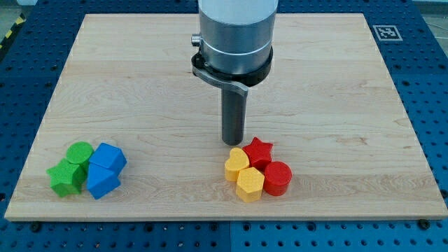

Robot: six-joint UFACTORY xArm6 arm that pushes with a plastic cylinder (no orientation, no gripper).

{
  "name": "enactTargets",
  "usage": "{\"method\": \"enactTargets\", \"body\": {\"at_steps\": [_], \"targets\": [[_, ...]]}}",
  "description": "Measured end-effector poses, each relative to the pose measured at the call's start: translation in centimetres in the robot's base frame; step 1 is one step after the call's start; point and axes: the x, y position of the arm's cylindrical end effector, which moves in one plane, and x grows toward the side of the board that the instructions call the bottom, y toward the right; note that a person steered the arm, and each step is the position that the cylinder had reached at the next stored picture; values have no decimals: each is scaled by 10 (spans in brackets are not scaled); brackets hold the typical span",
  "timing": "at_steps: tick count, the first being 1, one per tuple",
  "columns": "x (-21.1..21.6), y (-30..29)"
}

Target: Push the yellow blocks towards down

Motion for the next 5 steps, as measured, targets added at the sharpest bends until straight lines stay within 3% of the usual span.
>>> {"method": "enactTargets", "body": {"at_steps": [4, 5], "targets": [[50, -5], [66, -40]]}}
